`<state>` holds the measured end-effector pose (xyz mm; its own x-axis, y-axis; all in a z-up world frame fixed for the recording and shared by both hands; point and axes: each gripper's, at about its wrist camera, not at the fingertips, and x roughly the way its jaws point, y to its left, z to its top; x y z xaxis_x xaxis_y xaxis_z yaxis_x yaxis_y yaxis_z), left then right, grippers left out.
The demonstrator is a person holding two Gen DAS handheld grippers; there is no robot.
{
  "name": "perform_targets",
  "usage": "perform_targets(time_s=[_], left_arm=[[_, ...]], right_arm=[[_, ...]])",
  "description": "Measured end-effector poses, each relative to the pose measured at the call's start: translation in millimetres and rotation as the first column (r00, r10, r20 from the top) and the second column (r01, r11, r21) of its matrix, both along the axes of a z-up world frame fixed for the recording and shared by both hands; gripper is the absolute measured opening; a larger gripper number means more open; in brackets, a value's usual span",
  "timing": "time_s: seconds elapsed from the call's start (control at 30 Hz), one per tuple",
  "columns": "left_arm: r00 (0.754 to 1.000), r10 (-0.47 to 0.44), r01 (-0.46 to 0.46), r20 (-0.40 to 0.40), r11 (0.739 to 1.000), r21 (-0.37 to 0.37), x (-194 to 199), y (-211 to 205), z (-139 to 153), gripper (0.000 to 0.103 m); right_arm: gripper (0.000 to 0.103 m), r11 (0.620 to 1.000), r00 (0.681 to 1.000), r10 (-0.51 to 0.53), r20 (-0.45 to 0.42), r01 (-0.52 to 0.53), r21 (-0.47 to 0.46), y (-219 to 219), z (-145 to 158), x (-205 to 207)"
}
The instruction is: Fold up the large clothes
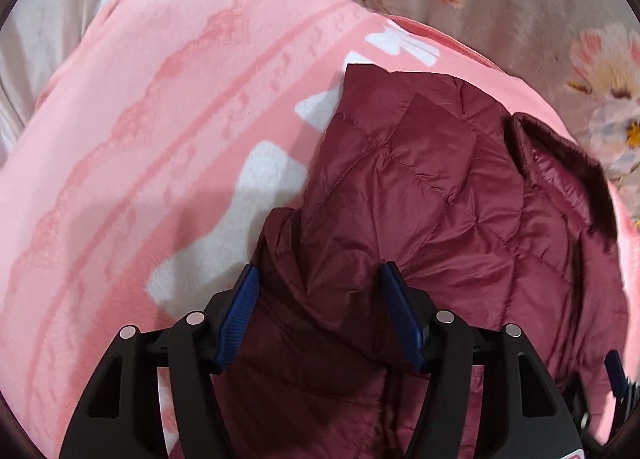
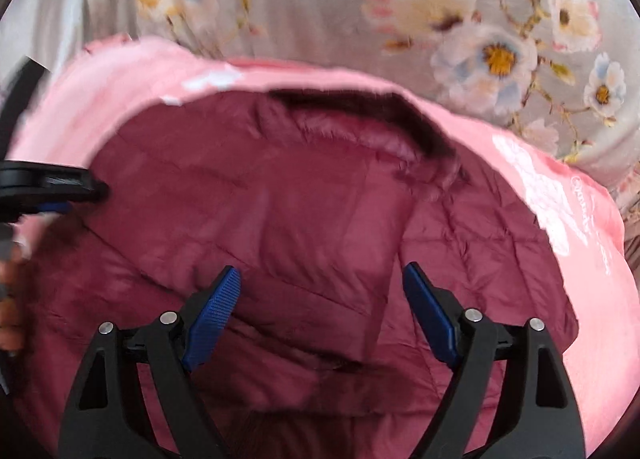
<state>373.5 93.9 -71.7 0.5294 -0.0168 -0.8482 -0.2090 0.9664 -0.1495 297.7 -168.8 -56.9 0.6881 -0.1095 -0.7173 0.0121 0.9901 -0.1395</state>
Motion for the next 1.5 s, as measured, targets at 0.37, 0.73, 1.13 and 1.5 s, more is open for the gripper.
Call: perform_targets(time_s=[0.37,0.73,1.13,1.5], left_arm=[[1.000,-0.008,0.008,0.005,0.998,-0.058,-8.4,5.5,-1.2,0.060],[0.999,0.044,-0.053,-0.031,0.903,-0.426,-4.3,21.2,-3.7,0.059],[1.000,0.006,-0.002,0.009,0.907,-0.421,-5.7,39.3,24.0,0.000],[0.999,-0.035,0.030,-0.024,0.982,-0.188,-18.0,9.0,-2.3,0.002]], right_arm=[[0.028,0.807,0.920,-0.370,-0.126,0.386,0.446,-166.3,-11.8,-90.9],[0.069,0.795,0.937,-0.348,-0.014,0.303,0.526,-166.7,17.2,-60.5],[0.002,0.818,0.973,-0.228,0.020,0.180,0.547,-147.9,40.5,-73.1],[0.006,0.890,0.965,-0.222,-0.140,0.259,0.375,-138.8,-22.6,-60.7]])
